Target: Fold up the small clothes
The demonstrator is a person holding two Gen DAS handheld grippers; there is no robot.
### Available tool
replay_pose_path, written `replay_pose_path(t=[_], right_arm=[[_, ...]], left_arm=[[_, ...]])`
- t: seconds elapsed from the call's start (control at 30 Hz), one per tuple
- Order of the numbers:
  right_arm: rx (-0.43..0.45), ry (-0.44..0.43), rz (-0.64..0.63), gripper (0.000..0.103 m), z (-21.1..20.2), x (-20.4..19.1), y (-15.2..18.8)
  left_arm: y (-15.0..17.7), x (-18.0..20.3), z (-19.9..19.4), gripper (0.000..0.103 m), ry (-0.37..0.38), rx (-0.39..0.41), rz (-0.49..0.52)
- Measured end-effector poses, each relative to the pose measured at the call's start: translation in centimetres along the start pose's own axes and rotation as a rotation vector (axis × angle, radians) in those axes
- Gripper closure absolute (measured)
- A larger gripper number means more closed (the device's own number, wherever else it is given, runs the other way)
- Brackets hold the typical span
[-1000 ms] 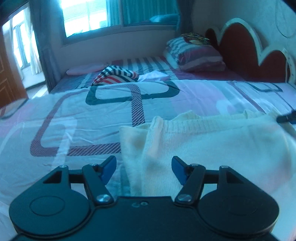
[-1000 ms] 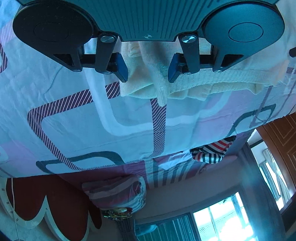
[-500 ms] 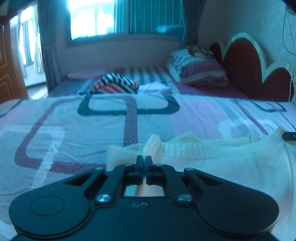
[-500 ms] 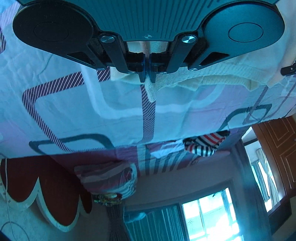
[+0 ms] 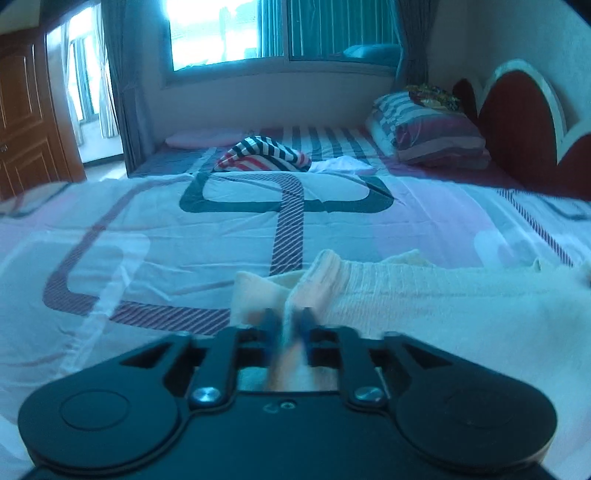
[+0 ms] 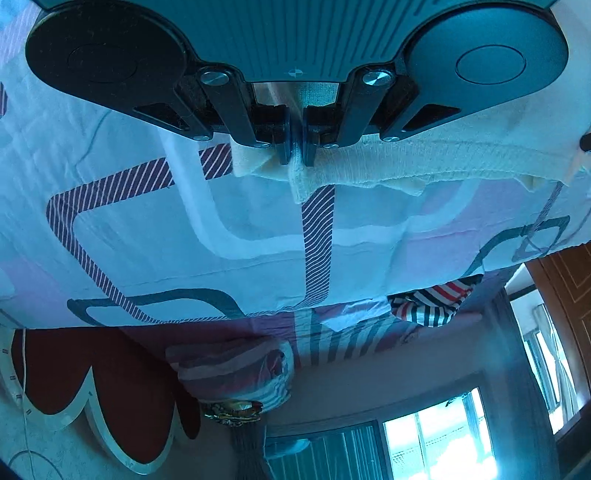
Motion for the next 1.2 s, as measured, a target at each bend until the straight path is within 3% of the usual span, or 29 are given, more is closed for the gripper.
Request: replay_pose_path(t=[0.03, 0.07, 0.1, 0.13, 0.3, 0.5, 0.63, 0.77, 0.9, 1.07, 1.2], right_arm=[[0.005, 0.004, 0.002, 0.096, -0.3, 0.1, -0.1], [0.016, 0.005, 0.01, 0.088, -0.8, 0.4, 0.0], [0.026, 0.003, 0.019, 0.081, -1.3, 0.5, -0.1], [0.039, -0.006, 0.027, 0.08, -1.9, 0.6, 0.0], [0.082, -0.025, -0.04, 0.08, -4.5, -1.4, 0.1], [0.05, -0.094, -0.083, 0.08, -5.2, -5.5, 1.3], [0.023, -0.137, -0.117, 0.08, -4.8, -8.7, 2.6], [-0.031, -0.158, -0.147, 0.08, -3.1, -11.0, 3.9], [-0.044, -0.111, -0.14, 0.08, -2.0, -9.2, 4.9], [-0.018, -0.034, -0.121, 0.08, -2.9, -4.2, 5.7], [-0.018, -0.01, -0.1, 0.08, -3.7, -2.6, 5.8]], left_arm=[[0.0, 0.0, -0.2, 0.065, 0.013, -0.006, 0.007], [-0.1, 0.0, -0.6, 0.057, 0.019, -0.006, 0.013], [-0.1, -0.2, -1.0, 0.043, 0.016, 0.0, 0.018], [-0.1, -0.2, -1.5, 0.039, 0.012, 0.009, 0.023], [0.1, 0.9, -3.8, 0.038, 0.036, 0.017, 0.068], [0.2, 4.6, -5.4, 0.034, 0.128, 0.019, 0.111], [0.7, 7.7, -4.6, 0.033, 0.161, -0.003, 0.14], [2.0, 9.0, -2.1, 0.032, 0.17, -0.085, 0.126], [2.9, 7.1, -2.0, 0.029, 0.167, -0.083, 0.081], [4.2, 3.4, -3.0, 0.028, 0.115, -0.071, 0.066], [4.4, 1.6, -3.9, 0.03, 0.064, -0.087, 0.013]])
Point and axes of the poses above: each gripper's, at about its wrist camera, not at the fingertips, and z roughly the way its jaws point, x to its right, y to its underside, the point moved 10 cm from there along z, roughly the way its jaws point, and after that the axes turned 8 degrees about -x, right-handed, at the moved point
